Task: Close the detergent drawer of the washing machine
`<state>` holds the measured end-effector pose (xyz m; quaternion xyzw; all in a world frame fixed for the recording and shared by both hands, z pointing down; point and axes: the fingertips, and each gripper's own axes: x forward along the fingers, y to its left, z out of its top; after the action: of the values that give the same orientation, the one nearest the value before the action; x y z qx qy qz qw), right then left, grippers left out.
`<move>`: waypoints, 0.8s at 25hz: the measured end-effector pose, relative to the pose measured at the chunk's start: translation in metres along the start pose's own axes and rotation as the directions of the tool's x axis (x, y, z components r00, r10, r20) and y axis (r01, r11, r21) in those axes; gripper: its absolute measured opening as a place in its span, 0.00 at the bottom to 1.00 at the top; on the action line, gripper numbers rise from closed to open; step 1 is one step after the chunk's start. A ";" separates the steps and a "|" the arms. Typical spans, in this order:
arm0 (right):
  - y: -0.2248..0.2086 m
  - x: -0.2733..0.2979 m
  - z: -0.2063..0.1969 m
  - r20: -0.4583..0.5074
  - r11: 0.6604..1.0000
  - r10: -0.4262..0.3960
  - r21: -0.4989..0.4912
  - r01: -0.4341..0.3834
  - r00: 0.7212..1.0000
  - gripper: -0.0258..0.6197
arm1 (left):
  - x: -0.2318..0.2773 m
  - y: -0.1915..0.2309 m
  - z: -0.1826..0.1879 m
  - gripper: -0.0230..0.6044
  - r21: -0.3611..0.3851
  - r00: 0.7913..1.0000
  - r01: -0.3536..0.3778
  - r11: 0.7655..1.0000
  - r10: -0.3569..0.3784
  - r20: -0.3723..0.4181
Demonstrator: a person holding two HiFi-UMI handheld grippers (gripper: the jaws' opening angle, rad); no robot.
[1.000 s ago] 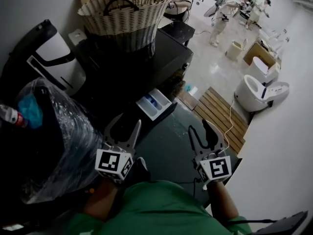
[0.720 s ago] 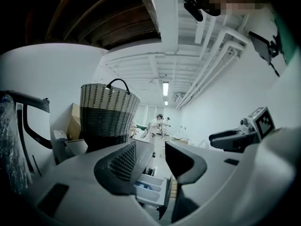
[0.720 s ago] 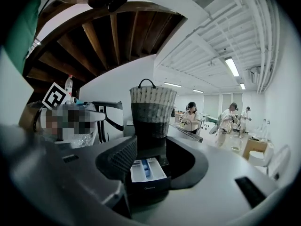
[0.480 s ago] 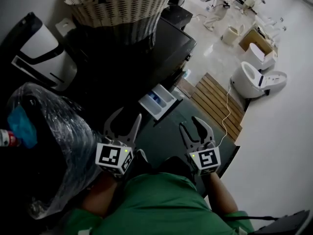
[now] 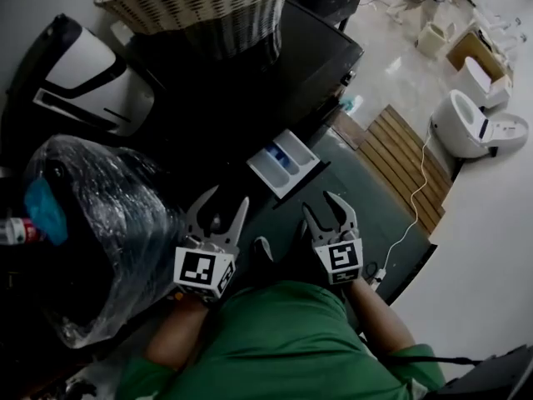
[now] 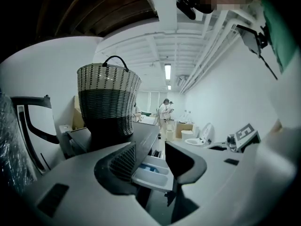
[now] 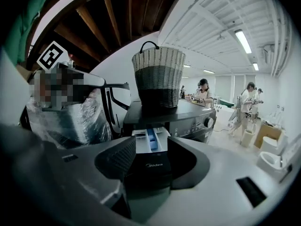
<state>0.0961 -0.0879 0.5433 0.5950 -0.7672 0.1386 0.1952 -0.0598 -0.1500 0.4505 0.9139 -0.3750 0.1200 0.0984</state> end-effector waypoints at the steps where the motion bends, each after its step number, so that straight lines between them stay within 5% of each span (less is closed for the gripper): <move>1: -0.003 0.003 -0.004 -0.001 1.000 0.012 0.000 -0.012 1.000 0.38 | 0.003 -0.004 -0.004 0.36 0.016 1.000 -0.014 1.000 0.014 -0.011; 5: -0.017 0.015 -0.024 -0.007 0.999 0.039 -0.007 -0.039 0.999 0.39 | 0.012 -0.015 -0.026 0.36 0.081 0.995 -0.073 0.994 0.078 -0.058; 11: -0.025 0.037 -0.068 -0.054 0.998 0.063 0.008 -0.063 0.997 0.39 | 0.014 -0.026 -0.070 0.36 0.082 0.977 -0.094 0.992 0.108 -0.186; 20: -0.020 0.067 -0.102 -0.079 0.992 0.121 -0.025 -0.124 0.989 0.41 | 0.017 -0.033 -0.092 0.36 0.065 0.954 -0.121 0.990 0.134 -0.267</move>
<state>0.1146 -0.1053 0.6640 0.5380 -0.7962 0.1616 0.2248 -0.0381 -0.1130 0.5405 0.8649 -0.4133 0.2590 0.1187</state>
